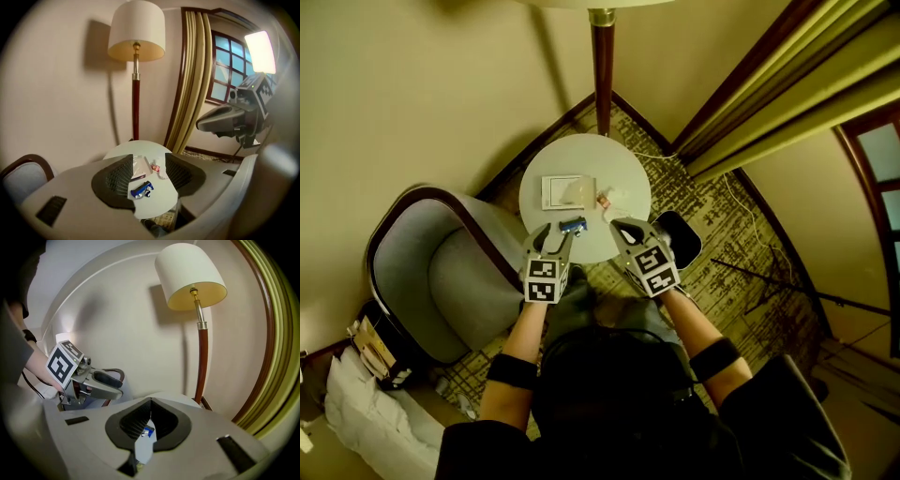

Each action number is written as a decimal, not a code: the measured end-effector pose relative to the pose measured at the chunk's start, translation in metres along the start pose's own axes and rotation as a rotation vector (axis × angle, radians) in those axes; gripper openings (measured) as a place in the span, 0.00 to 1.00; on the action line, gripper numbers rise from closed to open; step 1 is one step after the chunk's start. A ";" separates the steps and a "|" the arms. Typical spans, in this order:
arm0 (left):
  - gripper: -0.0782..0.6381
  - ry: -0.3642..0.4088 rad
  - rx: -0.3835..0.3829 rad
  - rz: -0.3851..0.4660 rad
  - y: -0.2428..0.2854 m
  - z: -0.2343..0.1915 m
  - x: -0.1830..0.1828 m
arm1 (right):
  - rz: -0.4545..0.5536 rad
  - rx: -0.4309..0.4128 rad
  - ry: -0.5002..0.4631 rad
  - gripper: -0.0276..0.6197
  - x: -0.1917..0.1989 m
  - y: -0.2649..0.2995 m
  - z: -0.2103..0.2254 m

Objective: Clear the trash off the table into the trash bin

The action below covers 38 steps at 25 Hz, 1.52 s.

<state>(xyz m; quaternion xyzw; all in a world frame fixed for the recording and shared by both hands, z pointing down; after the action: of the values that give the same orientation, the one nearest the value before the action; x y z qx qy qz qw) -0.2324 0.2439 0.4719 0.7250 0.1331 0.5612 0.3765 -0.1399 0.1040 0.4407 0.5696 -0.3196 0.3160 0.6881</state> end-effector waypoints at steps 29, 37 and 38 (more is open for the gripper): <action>0.61 0.428 0.216 -0.588 0.237 0.000 0.163 | -0.151 0.092 0.231 0.05 0.152 0.080 0.023; 0.59 0.461 0.181 -0.629 0.260 0.009 0.177 | -0.143 0.124 0.268 0.05 0.169 0.078 0.033; 0.59 0.466 0.167 -0.634 0.261 0.009 0.180 | -0.141 0.128 0.274 0.05 0.171 0.077 0.034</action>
<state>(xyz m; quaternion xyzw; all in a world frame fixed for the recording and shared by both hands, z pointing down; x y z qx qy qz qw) -0.2240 0.1731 0.7813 0.5293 0.4773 0.5538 0.4305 -0.1021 0.0941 0.6276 0.5850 -0.1613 0.3612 0.7081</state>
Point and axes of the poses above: the fingertips, and each gripper's own axes: y forward along the fingers, z to its right, x out of its underside, the point moved 5 cm from there along -y, backward along the fingers, and after that the axes turned 3 degrees about -z, right-handed, at the moved point
